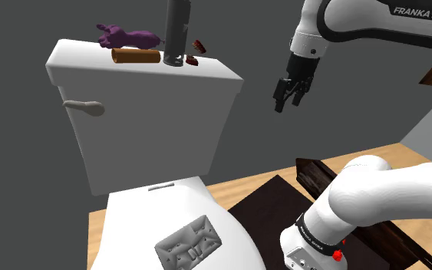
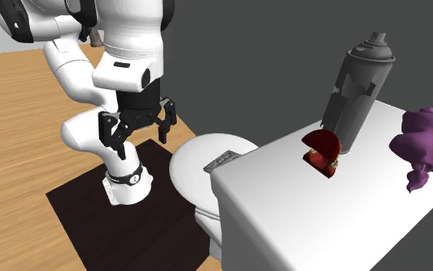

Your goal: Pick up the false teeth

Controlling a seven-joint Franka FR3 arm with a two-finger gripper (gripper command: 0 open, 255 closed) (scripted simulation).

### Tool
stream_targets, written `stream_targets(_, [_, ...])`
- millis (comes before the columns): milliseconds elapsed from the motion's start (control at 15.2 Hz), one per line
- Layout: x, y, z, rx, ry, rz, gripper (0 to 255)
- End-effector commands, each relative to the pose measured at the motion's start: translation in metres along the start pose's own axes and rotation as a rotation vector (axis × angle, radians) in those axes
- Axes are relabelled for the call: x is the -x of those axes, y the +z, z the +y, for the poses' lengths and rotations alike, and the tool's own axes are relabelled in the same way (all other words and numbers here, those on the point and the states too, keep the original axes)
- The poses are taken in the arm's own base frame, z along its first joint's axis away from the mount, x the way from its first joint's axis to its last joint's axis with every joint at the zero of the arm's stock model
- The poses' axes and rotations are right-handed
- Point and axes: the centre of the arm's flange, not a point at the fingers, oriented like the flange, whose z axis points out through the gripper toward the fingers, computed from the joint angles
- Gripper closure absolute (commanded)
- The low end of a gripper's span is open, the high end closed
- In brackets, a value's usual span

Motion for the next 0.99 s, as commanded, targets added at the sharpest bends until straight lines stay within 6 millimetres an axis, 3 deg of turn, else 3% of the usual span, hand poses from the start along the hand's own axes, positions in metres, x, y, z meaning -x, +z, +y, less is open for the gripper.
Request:
stream_targets(0, [0.000, 0.000, 0.000, 0.000, 0.000, 0.000, 0])
stream_targets(924, [-0.137, -0.084, -0.073, -0.049, 0.021, 0.044, 0])
